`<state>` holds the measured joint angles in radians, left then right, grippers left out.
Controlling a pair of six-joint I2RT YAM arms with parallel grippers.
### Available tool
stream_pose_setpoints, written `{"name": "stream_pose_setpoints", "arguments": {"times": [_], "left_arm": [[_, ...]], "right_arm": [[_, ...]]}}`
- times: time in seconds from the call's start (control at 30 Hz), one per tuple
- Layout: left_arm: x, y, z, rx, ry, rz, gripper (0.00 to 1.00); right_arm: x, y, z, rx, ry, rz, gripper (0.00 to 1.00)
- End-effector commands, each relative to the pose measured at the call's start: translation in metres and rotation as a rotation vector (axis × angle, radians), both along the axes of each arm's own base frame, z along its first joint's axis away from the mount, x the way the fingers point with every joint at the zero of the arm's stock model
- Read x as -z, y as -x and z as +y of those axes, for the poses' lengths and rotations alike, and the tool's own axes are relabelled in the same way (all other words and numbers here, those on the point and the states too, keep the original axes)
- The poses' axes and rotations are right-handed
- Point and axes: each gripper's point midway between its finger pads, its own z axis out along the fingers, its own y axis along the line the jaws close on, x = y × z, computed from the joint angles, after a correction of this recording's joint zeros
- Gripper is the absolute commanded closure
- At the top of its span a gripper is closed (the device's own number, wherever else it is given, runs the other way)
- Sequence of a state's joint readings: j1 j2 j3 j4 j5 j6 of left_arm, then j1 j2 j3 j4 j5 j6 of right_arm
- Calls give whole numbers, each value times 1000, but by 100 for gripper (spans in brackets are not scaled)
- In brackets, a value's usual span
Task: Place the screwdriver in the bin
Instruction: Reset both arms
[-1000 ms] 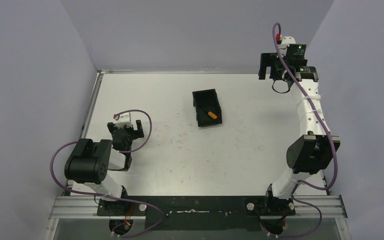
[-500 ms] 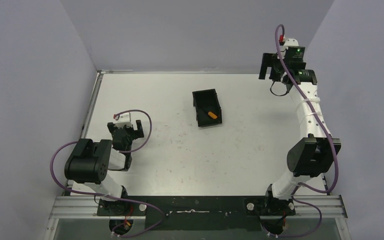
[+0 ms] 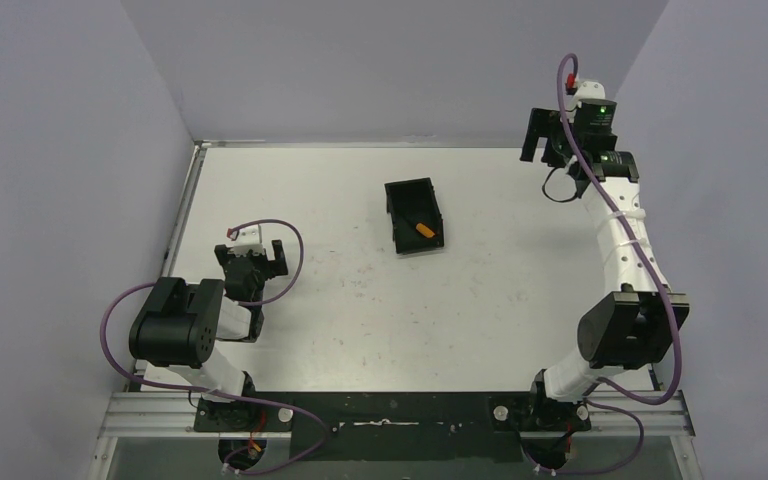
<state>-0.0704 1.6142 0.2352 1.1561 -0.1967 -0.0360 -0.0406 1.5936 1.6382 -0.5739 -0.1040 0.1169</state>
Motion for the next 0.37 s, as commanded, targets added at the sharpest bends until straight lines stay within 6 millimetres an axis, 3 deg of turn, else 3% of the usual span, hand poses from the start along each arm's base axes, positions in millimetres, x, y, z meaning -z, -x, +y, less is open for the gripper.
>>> {"name": "stream_pose_setpoints", "arguments": {"times": [0.0,0.33], "left_arm": [[-20,-11,-3,12,0,-74,3],[-20,-11,-3,13,1,-75,3]], "right_arm": [[-31,-3,-10,43,18,-97,0],[-15,-9,-7,50,41,-34,0]]}}
